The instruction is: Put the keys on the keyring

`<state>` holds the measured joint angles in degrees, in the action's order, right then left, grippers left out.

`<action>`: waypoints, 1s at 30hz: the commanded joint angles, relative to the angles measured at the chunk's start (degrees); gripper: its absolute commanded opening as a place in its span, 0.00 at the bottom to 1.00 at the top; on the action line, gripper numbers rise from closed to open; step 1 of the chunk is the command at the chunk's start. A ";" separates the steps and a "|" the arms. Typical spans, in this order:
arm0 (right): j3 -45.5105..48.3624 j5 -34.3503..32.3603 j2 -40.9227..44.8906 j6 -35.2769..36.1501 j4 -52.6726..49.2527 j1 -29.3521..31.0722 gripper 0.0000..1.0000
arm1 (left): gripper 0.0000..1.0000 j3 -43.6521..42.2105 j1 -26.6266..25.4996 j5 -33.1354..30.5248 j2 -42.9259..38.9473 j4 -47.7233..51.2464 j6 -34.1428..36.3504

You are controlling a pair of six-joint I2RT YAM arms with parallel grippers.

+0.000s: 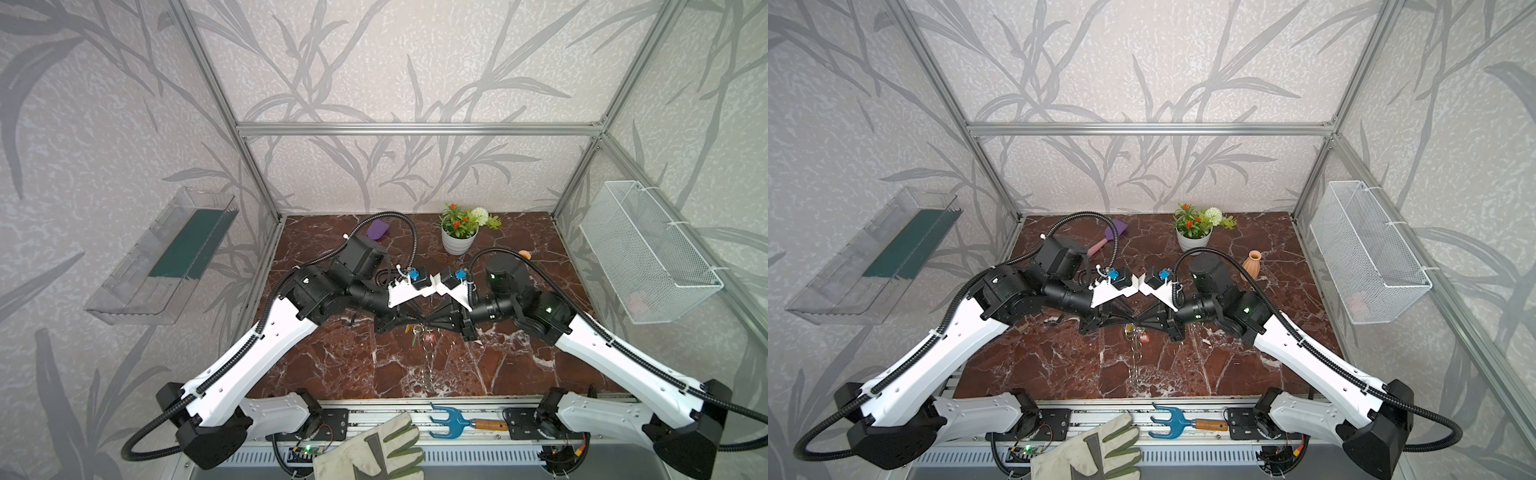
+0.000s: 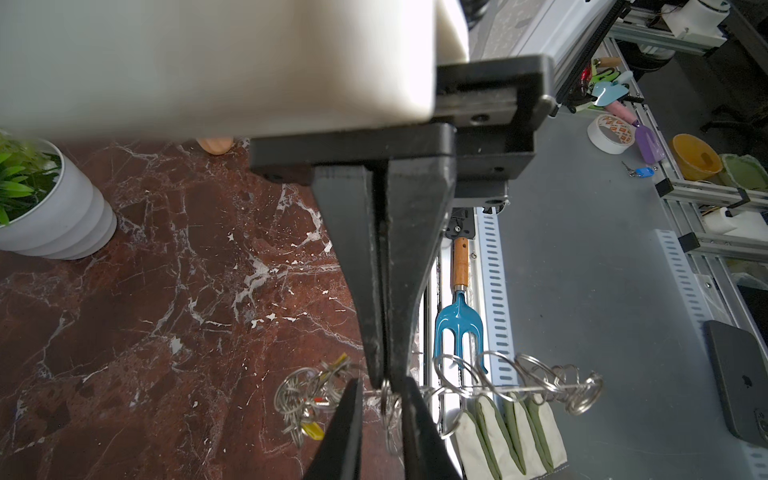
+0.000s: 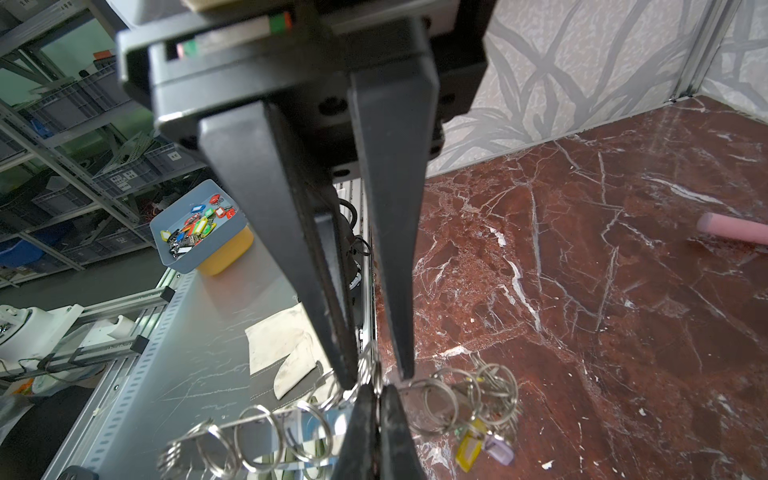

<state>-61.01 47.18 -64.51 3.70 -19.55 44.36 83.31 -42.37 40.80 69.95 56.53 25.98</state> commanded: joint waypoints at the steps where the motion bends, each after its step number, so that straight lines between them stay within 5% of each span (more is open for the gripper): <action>1: -1.12 1.47 1.93 0.25 2.30 0.38 0.00 | 0.20 0.18 0.12 0.41 -0.81 2.75 2.36; 13: -0.95 1.86 1.93 -0.12 2.81 0.38 0.00 | 0.19 -1.04 0.05 2.00 -0.40 0.41 1.62; 30: -0.54 1.46 2.99 -0.69 3.83 0.38 0.00 | 0.05 -2.28 -1.30 3.34 0.46 2.35 1.87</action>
<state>-60.88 47.44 -63.29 3.42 -20.25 44.36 82.35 -42.81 42.37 70.02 56.88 26.17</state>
